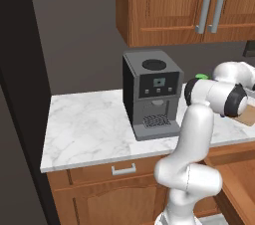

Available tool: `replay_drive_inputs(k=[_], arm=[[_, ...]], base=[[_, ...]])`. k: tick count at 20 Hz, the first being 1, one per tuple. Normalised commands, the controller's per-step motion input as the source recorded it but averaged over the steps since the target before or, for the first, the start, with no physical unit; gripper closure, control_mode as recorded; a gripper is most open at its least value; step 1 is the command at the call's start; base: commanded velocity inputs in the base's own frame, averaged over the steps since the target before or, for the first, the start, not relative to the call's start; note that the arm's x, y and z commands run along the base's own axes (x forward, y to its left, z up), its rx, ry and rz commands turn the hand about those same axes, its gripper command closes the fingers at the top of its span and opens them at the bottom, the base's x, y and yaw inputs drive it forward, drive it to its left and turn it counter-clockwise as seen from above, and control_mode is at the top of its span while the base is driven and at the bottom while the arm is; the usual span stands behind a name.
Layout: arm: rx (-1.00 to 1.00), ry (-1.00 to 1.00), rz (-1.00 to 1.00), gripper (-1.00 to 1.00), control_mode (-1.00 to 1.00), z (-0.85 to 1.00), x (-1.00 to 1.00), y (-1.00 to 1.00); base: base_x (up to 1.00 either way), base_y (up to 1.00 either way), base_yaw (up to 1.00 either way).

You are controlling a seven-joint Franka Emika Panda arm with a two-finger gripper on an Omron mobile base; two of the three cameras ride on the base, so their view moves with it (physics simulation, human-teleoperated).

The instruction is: Open the drawer on the right and place the cutting tools on the cutting board.

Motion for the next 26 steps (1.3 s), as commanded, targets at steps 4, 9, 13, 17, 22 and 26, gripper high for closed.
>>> replay_drive_inputs(k=[4,9,13,17,22,26], arm=[[-0.02,-0.01,-0.03,-1.00,-1.00,0.57,-1.00,0.00],[-0.07,0.00,-0.06,-1.00,-1.00,0.37,-1.00,0.00],[-0.09,0.00,-0.07,-1.00,-1.00,0.03,-1.00,-0.07],[-0.09,0.00,-0.04,-1.00,-1.00,-0.07,-1.00,-0.02],[-0.11,0.00,-0.05,-1.00,-1.00,-0.34,-0.87,0.00],[-0.13,0.03,-0.07,-1.00,-1.00,-0.37,-0.49,0.00]], base=[[0.00,0.00,0.00],[0.00,0.00,0.00],[0.00,0.00,0.00],[0.00,0.00,0.00],[0.00,0.00,0.00],[0.00,0.00,0.00]])
